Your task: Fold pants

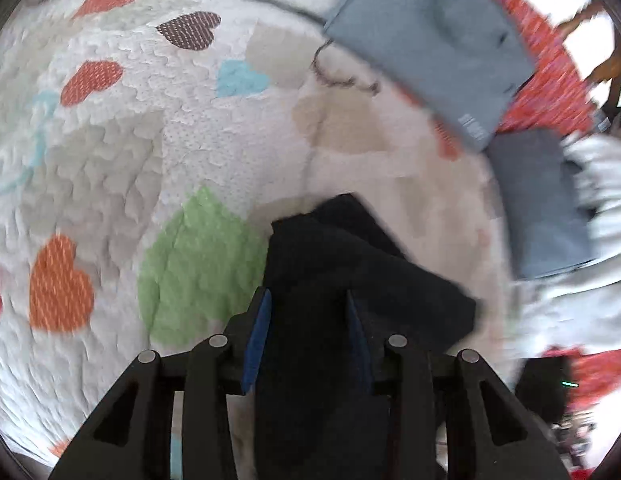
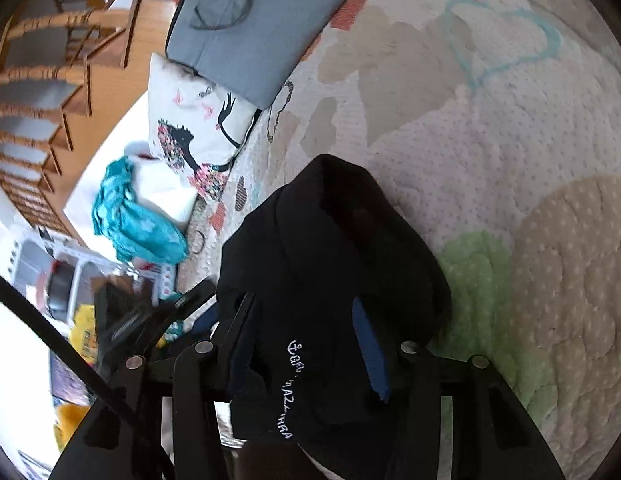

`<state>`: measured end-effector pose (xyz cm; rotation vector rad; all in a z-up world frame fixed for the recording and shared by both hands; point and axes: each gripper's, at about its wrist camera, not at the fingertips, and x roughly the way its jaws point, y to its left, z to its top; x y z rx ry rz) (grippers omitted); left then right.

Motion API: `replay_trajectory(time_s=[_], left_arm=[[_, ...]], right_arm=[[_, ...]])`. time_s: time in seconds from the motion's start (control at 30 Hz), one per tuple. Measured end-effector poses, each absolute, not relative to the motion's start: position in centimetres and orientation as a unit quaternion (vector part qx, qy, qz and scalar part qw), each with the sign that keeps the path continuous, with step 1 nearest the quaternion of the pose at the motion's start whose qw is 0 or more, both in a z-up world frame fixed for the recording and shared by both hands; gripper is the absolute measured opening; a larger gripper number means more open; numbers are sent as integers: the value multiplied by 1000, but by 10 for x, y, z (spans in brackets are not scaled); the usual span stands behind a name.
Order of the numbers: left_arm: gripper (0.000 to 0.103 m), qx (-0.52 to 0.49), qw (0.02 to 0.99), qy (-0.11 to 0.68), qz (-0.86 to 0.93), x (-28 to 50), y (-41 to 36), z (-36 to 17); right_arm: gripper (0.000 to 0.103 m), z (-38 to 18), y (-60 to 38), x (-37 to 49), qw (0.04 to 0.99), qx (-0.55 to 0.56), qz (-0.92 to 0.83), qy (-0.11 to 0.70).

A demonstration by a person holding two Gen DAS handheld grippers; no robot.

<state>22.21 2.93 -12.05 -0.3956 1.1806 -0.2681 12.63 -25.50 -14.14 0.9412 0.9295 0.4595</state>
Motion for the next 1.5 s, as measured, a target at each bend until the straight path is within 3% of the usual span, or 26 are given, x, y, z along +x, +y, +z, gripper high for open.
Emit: replay_trajectory(time_s=[0.13,0.37,0.43,0.5,0.6,0.73,0.77,0.8,0.87,1.1,1.5], left_arm=[[50,-105,824,547,-103,228,7,-129],[50,-135,837,517,-120,195,37,-90],[50,-115,859,484,-121,171,39,-67],[50,-88,885,441,-121,139,39,-40],[52,-49,925,361,-109,88,36,0],[89,-34,955,287,-69,41,32,33],[95,-35,958,279,-59,34,32,37],[97,-35,961,269,-47,26,31,40],[103,-36,965,257,-32,12,31,43],[103,-31,946,322,-23,2,23,16],[103,-15,932,360,-25,-3,15,-13]], right_arm=[[51,-140,-251,125,777,410,206,431],[54,-134,-247,126,787,382,206,439],[60,-122,-246,122,793,370,210,436],[74,-102,-244,110,814,343,206,421],[76,-70,-243,86,845,309,191,392],[80,-24,-241,35,910,237,113,320],[89,-13,-237,19,929,206,83,295],[101,-3,-231,6,944,179,55,271],[103,8,-224,-21,965,142,8,219],[103,-19,-232,-36,938,207,-5,278],[103,-45,-219,-34,930,174,-27,323]])
